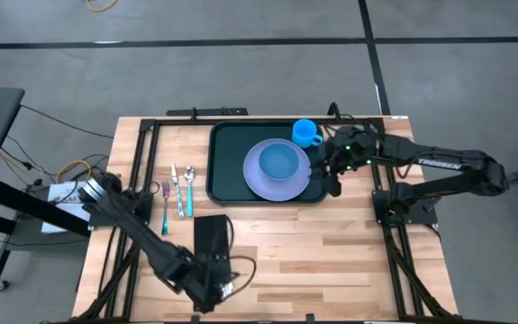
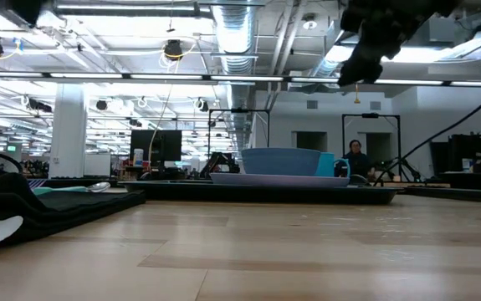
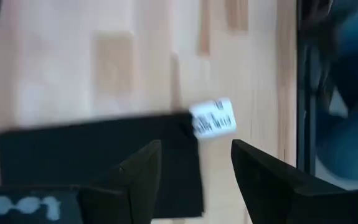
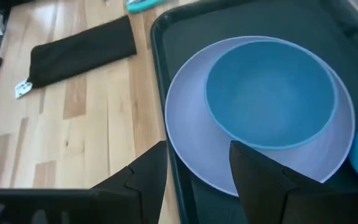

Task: Set up tray
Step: Put the black napkin on top of the black tray to the left of the purple plate

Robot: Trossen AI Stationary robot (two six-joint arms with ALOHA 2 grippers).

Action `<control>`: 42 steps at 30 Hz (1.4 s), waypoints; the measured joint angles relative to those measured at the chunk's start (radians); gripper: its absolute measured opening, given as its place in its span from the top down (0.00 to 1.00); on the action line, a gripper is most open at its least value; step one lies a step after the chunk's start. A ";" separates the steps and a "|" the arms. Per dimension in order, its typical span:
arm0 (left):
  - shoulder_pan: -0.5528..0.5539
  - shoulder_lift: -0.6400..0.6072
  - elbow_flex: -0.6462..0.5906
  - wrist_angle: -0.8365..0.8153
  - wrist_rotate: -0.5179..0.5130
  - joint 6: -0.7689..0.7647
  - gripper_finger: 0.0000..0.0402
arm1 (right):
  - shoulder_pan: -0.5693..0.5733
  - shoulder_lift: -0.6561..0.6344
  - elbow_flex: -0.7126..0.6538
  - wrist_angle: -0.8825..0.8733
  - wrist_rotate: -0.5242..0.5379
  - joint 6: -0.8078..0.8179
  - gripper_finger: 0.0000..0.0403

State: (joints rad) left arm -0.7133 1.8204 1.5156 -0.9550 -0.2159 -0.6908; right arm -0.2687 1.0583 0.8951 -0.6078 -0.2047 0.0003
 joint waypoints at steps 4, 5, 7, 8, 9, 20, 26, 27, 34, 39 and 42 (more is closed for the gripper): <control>0.001 0.092 0.000 0.003 0.045 -0.011 0.54 | 0.000 0.053 0.000 0.027 0.000 0.001 0.59; 0.001 0.109 0.000 0.003 0.049 -0.011 0.54 | 0.000 0.062 0.000 0.033 0.000 0.004 0.59; 0.002 0.133 0.000 0.003 0.050 -0.012 0.54 | 0.001 0.073 0.000 0.034 0.000 0.010 0.59; 0.002 0.142 0.000 0.002 0.048 -0.012 0.54 | 0.004 0.076 0.000 0.039 -0.001 0.011 0.59; 0.002 0.146 0.000 0.001 0.046 -0.016 0.54 | 0.008 0.076 0.000 0.034 0.000 0.011 0.59; -0.033 0.166 -0.018 -0.025 -0.003 -0.136 0.54 | 0.108 0.039 0.000 0.036 0.002 0.019 0.59; -0.039 0.212 -0.020 -0.007 0.018 -0.174 0.54 | 0.156 0.018 0.001 0.042 0.004 0.027 0.59; -0.040 0.223 -0.020 0.003 0.021 -0.174 0.54 | 0.161 0.015 0.001 0.039 0.005 0.028 0.59; -0.042 0.267 -0.022 0.032 0.048 -0.164 0.54 | 0.200 0.006 0.001 0.039 0.055 0.046 0.59; -0.041 0.276 -0.022 0.027 0.044 -0.162 0.54 | 0.220 0.007 0.001 0.037 0.057 0.048 0.59; -0.041 0.276 -0.022 0.030 0.044 -0.162 0.54 | 0.229 0.007 0.001 0.037 0.061 0.053 0.59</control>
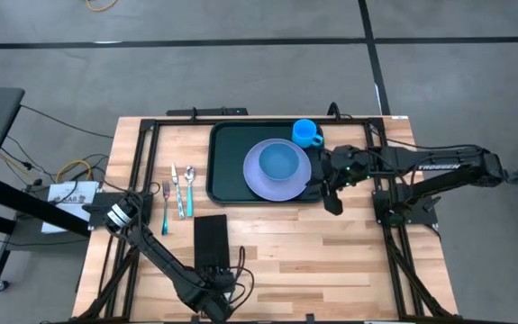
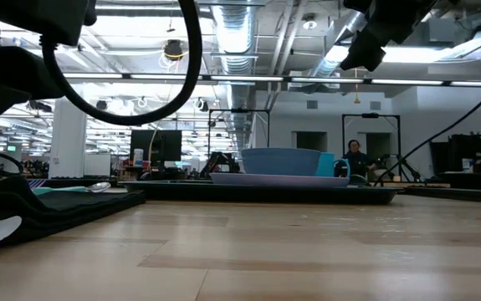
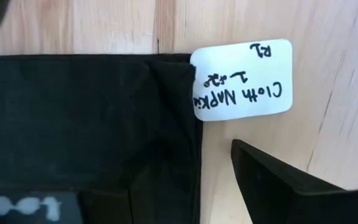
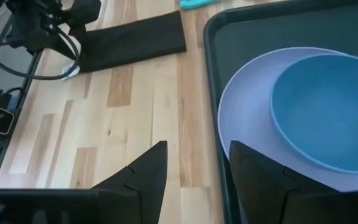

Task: Set up tray
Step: Put the black napkin on top of the black tray to the left of the purple plate

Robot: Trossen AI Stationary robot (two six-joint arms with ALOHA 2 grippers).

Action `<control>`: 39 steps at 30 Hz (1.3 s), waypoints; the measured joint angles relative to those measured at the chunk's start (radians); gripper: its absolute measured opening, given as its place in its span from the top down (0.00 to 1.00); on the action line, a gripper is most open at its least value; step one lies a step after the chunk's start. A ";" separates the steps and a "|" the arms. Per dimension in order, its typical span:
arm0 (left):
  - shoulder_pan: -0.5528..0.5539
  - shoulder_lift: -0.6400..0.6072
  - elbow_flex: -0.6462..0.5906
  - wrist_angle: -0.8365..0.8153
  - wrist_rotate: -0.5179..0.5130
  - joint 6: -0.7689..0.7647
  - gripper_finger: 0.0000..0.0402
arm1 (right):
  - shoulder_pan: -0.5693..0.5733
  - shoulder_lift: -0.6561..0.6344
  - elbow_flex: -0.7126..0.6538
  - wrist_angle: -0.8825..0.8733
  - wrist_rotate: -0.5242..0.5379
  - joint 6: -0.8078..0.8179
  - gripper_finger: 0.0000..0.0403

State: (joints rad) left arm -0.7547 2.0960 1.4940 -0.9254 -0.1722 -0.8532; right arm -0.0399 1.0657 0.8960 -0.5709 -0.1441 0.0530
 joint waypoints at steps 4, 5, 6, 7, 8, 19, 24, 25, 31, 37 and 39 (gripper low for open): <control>-0.001 0.000 0.000 0.000 0.000 0.000 0.54 | 0.016 0.000 0.000 0.000 0.023 0.000 0.59; -0.001 0.000 0.000 0.000 -0.005 0.000 0.54 | 0.019 0.000 0.000 0.000 0.025 0.001 0.59; -0.001 0.000 0.000 0.000 -0.018 0.001 0.54 | 0.023 0.000 0.000 0.000 0.028 0.001 0.59; -0.001 0.000 0.000 0.000 -0.035 0.001 0.54 | 0.027 0.000 0.000 0.000 0.035 0.001 0.59; 0.001 0.000 0.000 0.000 -0.042 0.001 0.54 | 0.032 0.000 0.000 0.000 0.044 0.001 0.59; 0.003 0.000 0.000 0.000 -0.051 -0.005 0.54 | 0.040 0.000 0.000 0.000 0.045 0.008 0.59; 0.004 0.000 0.000 -0.005 -0.014 -0.004 0.54 | 0.040 0.000 0.000 0.000 0.045 0.008 0.59; 0.004 0.000 0.000 -0.007 -0.005 -0.005 0.54 | 0.040 0.000 0.000 0.000 0.045 0.008 0.59; 0.004 0.000 0.000 -0.029 0.006 -0.022 0.54 | 0.040 0.000 0.000 0.000 0.045 0.008 0.59; 0.003 0.000 0.000 -0.081 0.011 -0.032 0.65 | 0.040 0.000 0.000 0.000 0.045 0.009 0.59; 0.004 0.000 0.000 -0.092 0.011 -0.032 0.72 | 0.040 0.001 0.000 0.000 0.045 0.009 0.59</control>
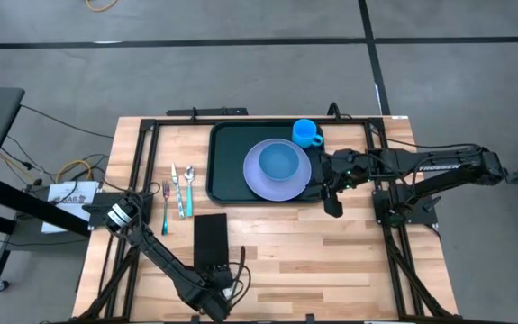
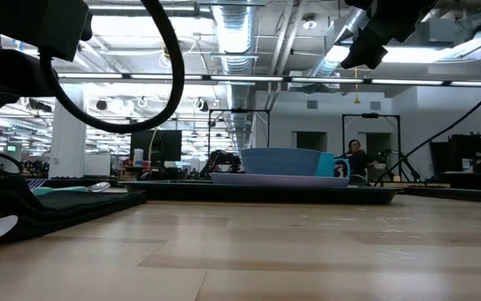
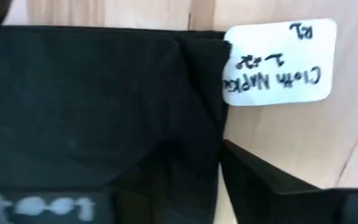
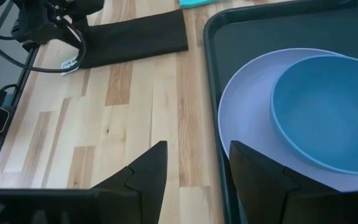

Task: Set up tray
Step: Put the black napkin on top of the black tray to the left of the purple plate

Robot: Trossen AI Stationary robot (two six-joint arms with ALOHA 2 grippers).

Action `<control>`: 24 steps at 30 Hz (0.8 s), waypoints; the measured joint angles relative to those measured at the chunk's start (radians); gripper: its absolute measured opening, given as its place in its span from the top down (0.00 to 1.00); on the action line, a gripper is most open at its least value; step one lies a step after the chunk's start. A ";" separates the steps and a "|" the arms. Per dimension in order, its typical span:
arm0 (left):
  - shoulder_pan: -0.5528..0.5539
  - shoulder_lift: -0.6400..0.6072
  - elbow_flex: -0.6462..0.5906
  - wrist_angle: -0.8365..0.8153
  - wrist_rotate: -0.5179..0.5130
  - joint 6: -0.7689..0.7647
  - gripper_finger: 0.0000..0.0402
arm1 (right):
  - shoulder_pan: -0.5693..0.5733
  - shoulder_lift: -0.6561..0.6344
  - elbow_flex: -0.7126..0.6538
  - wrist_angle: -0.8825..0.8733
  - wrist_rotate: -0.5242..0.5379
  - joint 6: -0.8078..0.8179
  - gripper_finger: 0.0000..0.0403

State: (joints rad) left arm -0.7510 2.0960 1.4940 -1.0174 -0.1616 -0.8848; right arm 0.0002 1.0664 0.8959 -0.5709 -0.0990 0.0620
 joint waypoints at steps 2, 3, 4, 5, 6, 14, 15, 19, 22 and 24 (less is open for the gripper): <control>0.000 0.000 0.000 0.001 0.000 0.000 0.78 | 0.000 0.000 0.000 0.000 0.000 0.000 0.59; 0.001 0.000 0.000 0.001 0.000 0.000 0.82 | 0.000 0.000 0.000 0.000 0.000 0.000 0.59; 0.002 0.000 0.000 0.001 0.000 0.000 0.85 | 0.000 0.000 0.000 0.000 0.000 0.000 0.59; 0.002 0.000 0.000 0.001 0.000 0.001 0.89 | 0.000 0.000 0.000 0.000 0.000 0.000 0.59; 0.003 0.000 0.000 0.001 0.000 0.001 0.92 | 0.000 0.000 0.000 0.000 0.000 0.000 0.59; 0.005 0.000 0.000 0.003 -0.001 0.002 0.98 | 0.000 0.000 0.000 0.000 0.000 0.000 0.59; 0.005 0.000 0.000 0.003 -0.001 0.003 0.98 | 0.000 0.000 0.000 0.000 0.000 0.000 0.59; 0.005 0.000 0.003 -0.001 -0.001 0.002 0.99 | 0.000 0.000 0.000 0.000 0.000 -0.003 0.59; 0.006 0.000 0.035 -0.036 -0.002 0.007 0.99 | 0.000 0.000 0.000 0.000 0.000 -0.007 0.59; 0.008 0.000 0.069 -0.081 -0.008 0.008 0.99 | 0.000 0.000 0.000 0.000 0.000 -0.008 0.59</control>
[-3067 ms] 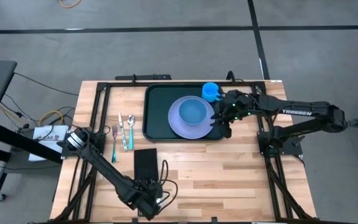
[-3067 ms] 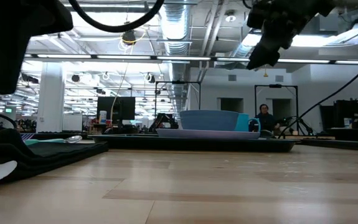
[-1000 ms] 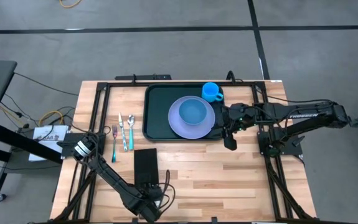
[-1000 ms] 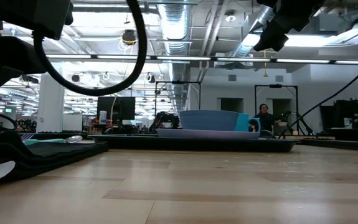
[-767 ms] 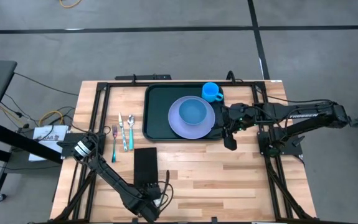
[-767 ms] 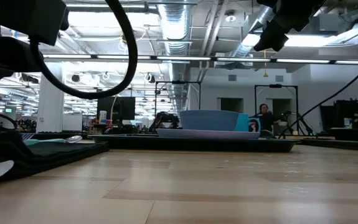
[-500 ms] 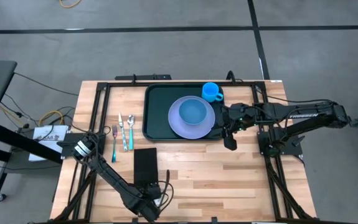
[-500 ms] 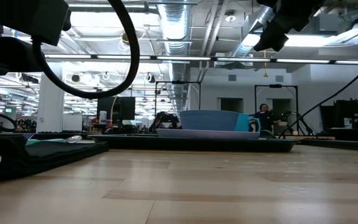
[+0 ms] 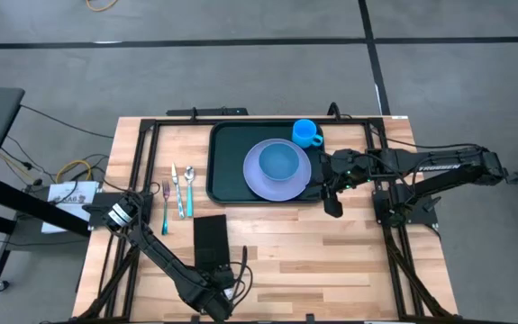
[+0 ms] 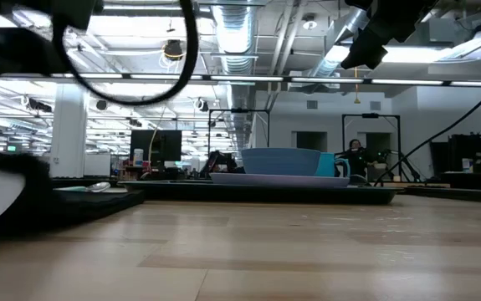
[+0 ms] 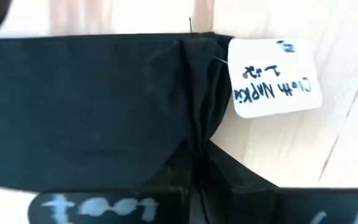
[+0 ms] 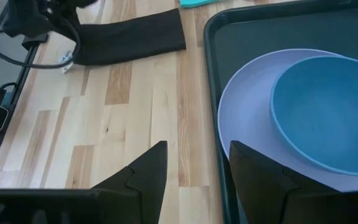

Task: Set up tray
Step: Put the black napkin on top of the black tray to the left of the purple plate

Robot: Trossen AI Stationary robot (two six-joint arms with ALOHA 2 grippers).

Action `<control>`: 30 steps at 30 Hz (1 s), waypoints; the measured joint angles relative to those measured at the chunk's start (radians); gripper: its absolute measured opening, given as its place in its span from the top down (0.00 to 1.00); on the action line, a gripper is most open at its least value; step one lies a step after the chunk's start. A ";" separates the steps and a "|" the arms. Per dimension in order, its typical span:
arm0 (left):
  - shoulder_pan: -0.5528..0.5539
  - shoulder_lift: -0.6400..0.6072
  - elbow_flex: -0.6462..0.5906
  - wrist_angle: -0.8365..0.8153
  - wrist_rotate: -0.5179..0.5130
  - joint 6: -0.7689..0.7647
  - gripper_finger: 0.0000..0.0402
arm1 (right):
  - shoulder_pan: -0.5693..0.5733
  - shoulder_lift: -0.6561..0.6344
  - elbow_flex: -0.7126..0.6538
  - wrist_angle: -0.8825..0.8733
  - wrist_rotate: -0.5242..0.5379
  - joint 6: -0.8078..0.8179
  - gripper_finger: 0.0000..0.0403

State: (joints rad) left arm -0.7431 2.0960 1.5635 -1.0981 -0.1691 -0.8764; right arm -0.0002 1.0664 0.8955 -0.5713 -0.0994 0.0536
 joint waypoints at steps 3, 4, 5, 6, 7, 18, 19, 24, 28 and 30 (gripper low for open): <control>0.003 0.000 0.069 -0.103 -0.025 0.001 1.00 | 0.000 0.000 0.000 -0.001 0.000 -0.001 0.59; 0.004 0.000 0.091 -0.133 -0.032 0.001 1.00 | 0.000 0.000 0.000 -0.002 0.000 -0.002 0.59; 0.006 0.000 0.115 -0.170 -0.041 0.001 1.00 | 0.000 0.000 0.000 -0.001 0.000 -0.002 0.59; 0.008 0.000 0.142 -0.212 -0.050 0.001 1.00 | 0.000 0.000 0.000 -0.001 0.000 -0.002 0.59; 0.010 0.000 0.170 -0.254 -0.056 0.001 1.00 | 0.000 0.000 0.000 -0.002 0.000 -0.002 0.59; 0.064 -0.018 0.373 -0.472 -0.093 0.121 1.00 | 0.000 0.000 0.000 -0.004 -0.001 -0.001 0.59; 0.072 -0.025 0.385 -0.476 -0.101 0.129 1.00 | 0.000 0.000 0.000 -0.004 -0.001 -0.001 0.59; 0.102 -0.056 0.393 -0.474 -0.147 0.160 1.00 | 0.000 0.000 0.000 -0.005 -0.004 -0.001 0.59; 0.127 -0.080 0.393 -0.473 -0.200 0.209 1.00 | 0.000 0.000 0.000 -0.011 -0.004 -0.001 0.59; 0.141 -0.088 0.393 -0.473 -0.227 0.241 1.00 | 0.000 -0.001 0.000 -0.020 -0.004 -0.001 0.59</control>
State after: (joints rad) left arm -0.6022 2.0075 1.9562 -1.5710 -0.3960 -0.6350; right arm -0.0002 1.0653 0.8955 -0.5913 -0.1032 0.0528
